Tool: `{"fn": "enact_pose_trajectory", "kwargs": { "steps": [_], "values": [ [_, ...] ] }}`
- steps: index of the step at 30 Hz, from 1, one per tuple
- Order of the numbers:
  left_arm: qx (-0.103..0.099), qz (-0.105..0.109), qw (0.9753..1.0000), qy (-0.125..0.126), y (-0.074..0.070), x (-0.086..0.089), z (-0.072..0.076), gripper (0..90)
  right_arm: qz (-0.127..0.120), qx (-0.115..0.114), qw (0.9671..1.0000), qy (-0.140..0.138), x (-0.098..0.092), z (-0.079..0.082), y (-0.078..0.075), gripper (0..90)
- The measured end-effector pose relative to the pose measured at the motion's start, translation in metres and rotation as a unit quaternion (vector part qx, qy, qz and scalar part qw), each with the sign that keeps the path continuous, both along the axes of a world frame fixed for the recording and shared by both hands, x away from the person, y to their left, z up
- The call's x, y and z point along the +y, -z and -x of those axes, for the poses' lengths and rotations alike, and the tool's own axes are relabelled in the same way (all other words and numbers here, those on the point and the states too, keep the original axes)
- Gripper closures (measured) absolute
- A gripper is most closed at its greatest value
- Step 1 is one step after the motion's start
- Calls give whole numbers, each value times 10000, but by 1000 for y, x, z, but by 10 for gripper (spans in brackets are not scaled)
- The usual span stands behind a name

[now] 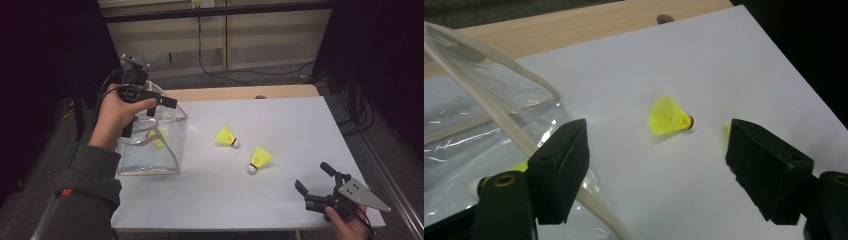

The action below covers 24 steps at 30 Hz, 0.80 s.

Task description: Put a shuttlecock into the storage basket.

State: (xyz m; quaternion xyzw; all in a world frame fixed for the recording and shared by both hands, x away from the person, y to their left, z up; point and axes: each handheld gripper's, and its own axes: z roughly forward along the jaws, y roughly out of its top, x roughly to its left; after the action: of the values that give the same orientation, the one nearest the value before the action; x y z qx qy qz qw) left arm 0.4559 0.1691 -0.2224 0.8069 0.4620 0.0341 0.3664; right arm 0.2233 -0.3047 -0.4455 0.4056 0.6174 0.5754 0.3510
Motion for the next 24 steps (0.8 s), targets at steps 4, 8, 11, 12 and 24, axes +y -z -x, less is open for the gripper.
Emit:
{"fn": "enact_pose_trajectory", "kwargs": {
  "steps": [4,8,11,12,24],
  "values": [
    [-19,9,9999,152,-1,-7,3,239,11,0,10000,-1,0,0,0,8],
    [68,90,9995,311,0,-15,6,231,-6,-3,10000,2,0,0,0,8],
    [129,118,9990,399,2,-22,8,221,13,4,10000,-17,0,0,0,8],
    [110,114,9989,432,3,-25,8,219,15,6,10000,-17,0,0,0,8],
    [76,95,9966,814,7,-47,15,197,14,-11,10000,-10,0,0,0,8]
  ]
}}
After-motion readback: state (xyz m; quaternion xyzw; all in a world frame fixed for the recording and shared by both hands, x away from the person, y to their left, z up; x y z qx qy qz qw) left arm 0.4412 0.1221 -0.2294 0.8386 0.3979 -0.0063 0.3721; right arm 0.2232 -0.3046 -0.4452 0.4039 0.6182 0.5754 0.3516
